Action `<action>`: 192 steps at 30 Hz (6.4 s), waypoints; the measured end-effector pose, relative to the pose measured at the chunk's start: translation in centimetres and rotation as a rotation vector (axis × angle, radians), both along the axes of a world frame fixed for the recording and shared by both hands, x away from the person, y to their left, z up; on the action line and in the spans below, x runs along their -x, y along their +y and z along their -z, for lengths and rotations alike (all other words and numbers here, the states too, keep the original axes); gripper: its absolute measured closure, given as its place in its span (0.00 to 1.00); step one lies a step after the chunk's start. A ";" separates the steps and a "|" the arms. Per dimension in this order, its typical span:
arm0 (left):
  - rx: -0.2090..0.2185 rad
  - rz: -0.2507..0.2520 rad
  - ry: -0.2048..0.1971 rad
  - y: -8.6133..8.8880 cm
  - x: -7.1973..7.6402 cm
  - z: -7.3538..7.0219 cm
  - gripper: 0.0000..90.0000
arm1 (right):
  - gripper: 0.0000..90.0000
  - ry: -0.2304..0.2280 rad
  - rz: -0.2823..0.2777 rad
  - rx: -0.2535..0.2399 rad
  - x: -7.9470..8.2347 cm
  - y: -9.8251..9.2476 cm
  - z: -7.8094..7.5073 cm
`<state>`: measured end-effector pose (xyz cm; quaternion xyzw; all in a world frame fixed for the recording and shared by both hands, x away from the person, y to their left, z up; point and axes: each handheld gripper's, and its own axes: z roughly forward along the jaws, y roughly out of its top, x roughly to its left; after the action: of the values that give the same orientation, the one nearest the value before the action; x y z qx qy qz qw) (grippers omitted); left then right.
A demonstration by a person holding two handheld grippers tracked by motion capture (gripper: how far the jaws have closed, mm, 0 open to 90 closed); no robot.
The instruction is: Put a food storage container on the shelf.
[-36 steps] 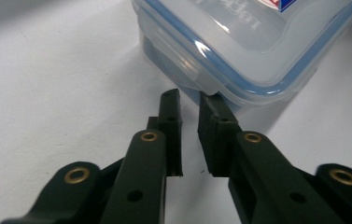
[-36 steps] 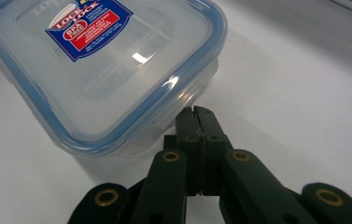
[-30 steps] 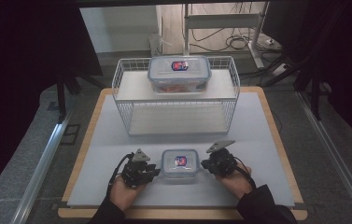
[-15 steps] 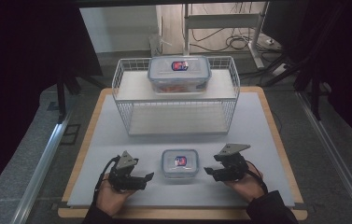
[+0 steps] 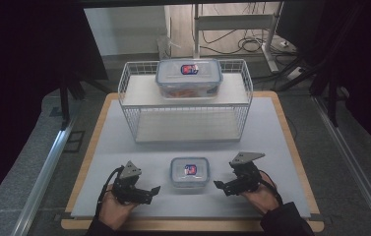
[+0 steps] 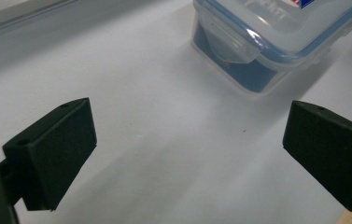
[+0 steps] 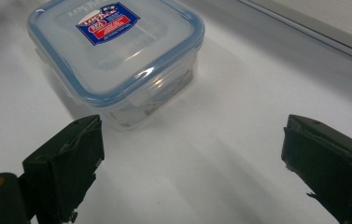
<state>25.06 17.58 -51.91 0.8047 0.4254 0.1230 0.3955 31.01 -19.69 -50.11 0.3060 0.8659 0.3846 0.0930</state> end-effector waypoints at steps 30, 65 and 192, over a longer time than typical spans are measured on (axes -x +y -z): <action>0.117 0.095 0.089 -3.8 -4.1 -0.8 0.07 | 0.12 0.065 -0.021 -0.034 -0.9 3.2 -1.4; 0.209 0.128 0.160 -5.0 -3.1 -0.4 0.43 | 0.54 0.232 0.035 -0.154 0.1 3.2 -0.7; 0.592 0.121 0.064 0.4 -21.2 -23.6 0.64 | 0.64 0.179 0.066 -0.607 -17.8 2.5 -23.6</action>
<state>46.24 17.94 -28.31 0.6818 0.4064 -0.0554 0.6058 48.83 -17.14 -26.54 0.3804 0.7058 0.5939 -0.0664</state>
